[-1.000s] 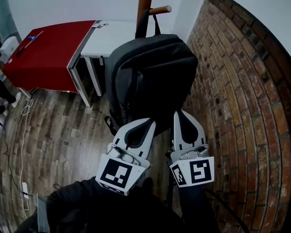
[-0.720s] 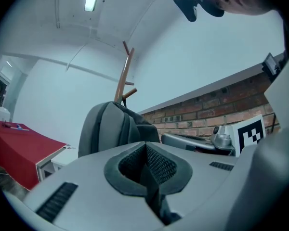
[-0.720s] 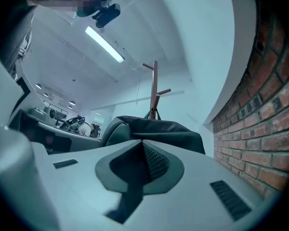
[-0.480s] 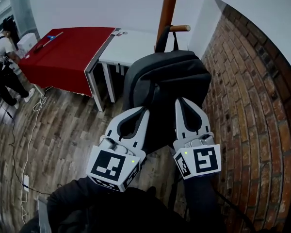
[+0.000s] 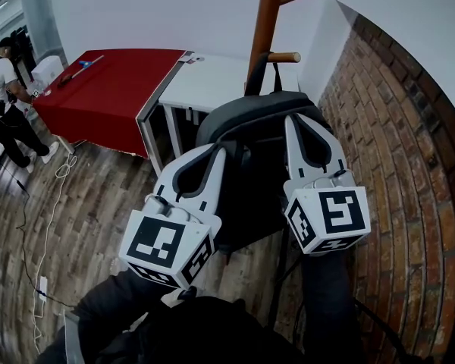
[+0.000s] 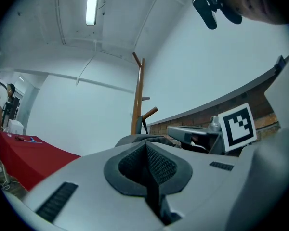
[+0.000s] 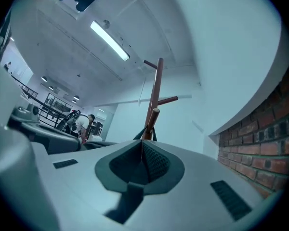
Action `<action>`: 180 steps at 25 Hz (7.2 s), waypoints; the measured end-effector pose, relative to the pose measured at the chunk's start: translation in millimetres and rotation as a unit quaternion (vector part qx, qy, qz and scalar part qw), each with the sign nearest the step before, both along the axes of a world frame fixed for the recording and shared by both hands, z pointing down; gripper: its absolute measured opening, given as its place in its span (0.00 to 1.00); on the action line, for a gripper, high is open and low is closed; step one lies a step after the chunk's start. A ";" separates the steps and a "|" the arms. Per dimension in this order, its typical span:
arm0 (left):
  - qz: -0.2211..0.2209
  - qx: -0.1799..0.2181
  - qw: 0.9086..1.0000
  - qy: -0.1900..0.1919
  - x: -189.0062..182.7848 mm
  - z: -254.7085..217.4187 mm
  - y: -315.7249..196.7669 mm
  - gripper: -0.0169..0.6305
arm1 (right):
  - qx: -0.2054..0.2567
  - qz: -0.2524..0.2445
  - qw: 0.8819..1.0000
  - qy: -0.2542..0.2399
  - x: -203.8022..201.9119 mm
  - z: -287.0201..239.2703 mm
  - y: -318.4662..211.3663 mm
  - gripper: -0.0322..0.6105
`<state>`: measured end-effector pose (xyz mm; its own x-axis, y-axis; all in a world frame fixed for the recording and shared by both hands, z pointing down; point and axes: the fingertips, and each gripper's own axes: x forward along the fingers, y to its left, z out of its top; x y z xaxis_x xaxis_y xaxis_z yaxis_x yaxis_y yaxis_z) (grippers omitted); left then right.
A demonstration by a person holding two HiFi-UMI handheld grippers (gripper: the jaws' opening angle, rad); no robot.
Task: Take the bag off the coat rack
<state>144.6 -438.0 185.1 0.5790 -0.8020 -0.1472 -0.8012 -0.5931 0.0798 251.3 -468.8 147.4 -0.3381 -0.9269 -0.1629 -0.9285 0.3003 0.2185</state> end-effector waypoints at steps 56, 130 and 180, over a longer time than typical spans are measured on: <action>-0.001 0.007 1.000 0.027 3.9 -3.2 -18.2 0.04 | -0.068 0.015 0.990 0.121 -6.6 -13.8 -119.8 0.15; 0.024 0.028 0.999 0.030 14.6 -20.4 3.0 0.04 | -0.009 0.023 0.998 0.065 18.8 -61.3 -85.2 0.08; 0.132 0.025 0.990 0.032 58.8 -19.3 48.0 0.04 | 0.010 0.132 0.990 0.055 83.8 -70.7 1.8 0.08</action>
